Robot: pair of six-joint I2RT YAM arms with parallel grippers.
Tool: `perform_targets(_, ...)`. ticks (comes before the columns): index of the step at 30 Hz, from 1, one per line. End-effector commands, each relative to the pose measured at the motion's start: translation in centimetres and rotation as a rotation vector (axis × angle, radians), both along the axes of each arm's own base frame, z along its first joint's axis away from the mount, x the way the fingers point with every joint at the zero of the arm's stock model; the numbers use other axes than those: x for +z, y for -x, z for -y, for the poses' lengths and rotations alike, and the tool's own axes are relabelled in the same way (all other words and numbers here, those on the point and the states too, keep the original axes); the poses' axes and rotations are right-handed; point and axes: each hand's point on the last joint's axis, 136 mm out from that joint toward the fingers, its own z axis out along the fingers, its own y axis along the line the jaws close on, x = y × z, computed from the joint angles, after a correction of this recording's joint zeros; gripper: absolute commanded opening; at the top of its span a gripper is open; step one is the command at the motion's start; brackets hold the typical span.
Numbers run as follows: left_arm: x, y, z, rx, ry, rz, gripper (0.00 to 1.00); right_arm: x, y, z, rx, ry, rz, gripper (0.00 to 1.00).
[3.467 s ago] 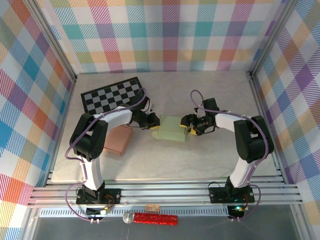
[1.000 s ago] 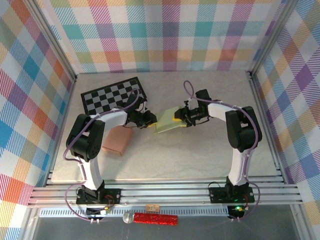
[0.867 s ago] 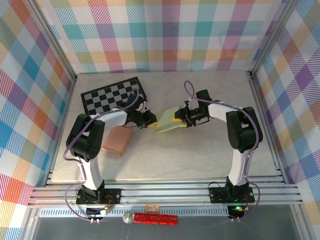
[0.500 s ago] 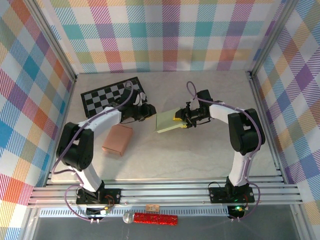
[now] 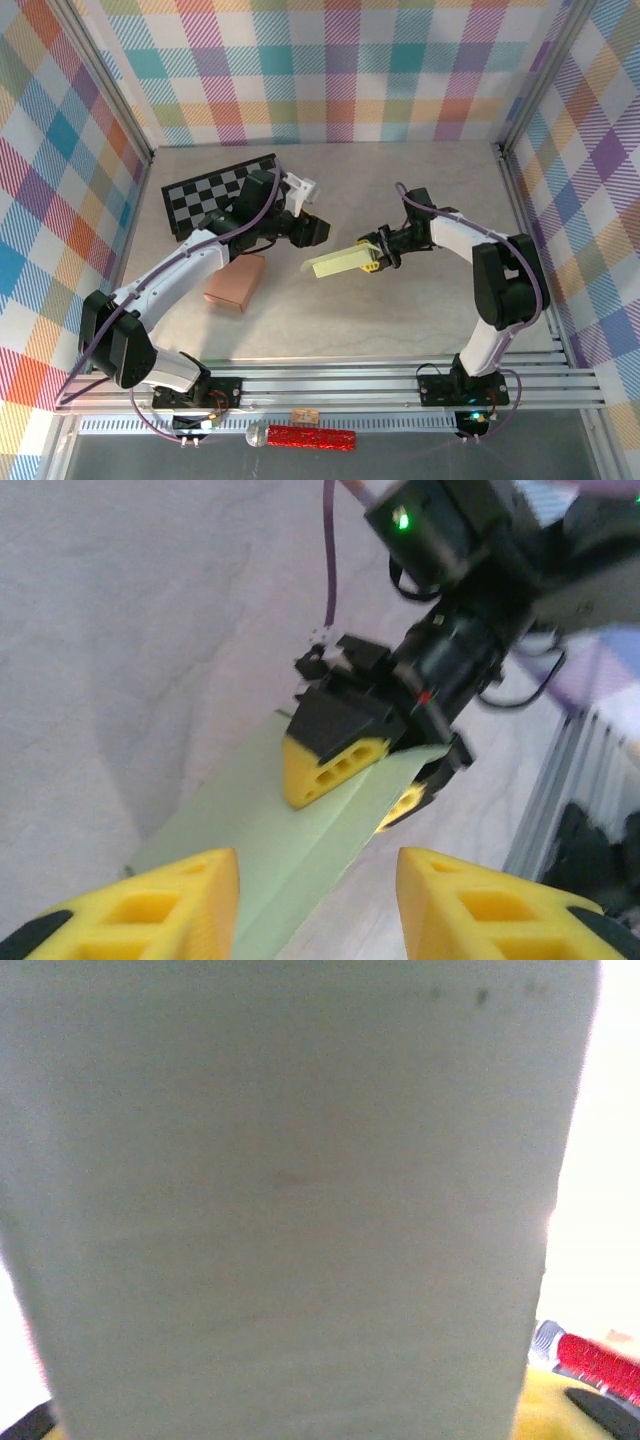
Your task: Fold the paper box
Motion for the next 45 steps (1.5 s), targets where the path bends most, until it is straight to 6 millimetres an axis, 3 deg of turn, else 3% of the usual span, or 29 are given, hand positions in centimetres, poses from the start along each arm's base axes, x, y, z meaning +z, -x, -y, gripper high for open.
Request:
perform_targets(1,-0.1,1.7,-0.1,-0.178,-0.081,0.083,0.48,1.1,1.7,1.2,-0.054,-0.029,-0.188,0.35)
perform_targets(6,-2.1,3.7,0.8,-0.373,-0.215,0.093,0.53,0.0,1.9,2.5,-0.087,-0.027,-0.236,0.35)
perform_targets(12,-4.7,3.6,3.2,-0.466,-0.317,0.083,0.63,-1.9,2.1,3.0,-0.083,-0.025,-0.277,0.35)
perform_targets(17,-7.4,3.9,5.0,-0.542,-0.438,0.101,0.64,-2.8,1.9,3.6,-0.088,-0.024,-0.286,0.35)
perform_targets(30,-11.9,2.8,6.4,-0.543,-0.621,0.178,0.64,-4.2,1.0,5.2,-0.130,-0.029,-0.299,0.36)
perform_targets(34,-12.7,2.8,6.8,-0.536,-0.656,0.198,0.63,-4.6,0.4,5.6,-0.146,-0.029,-0.305,0.40)
perform_targets(40,-13.7,0.9,6.7,-0.433,-0.736,0.263,0.60,-4.9,-0.1,5.9,-0.160,-0.029,-0.310,0.47)
perform_targets(45,-14.0,0.6,7.0,-0.427,-0.727,0.269,0.60,-5.3,-0.6,6.5,-0.178,-0.027,-0.306,0.55)
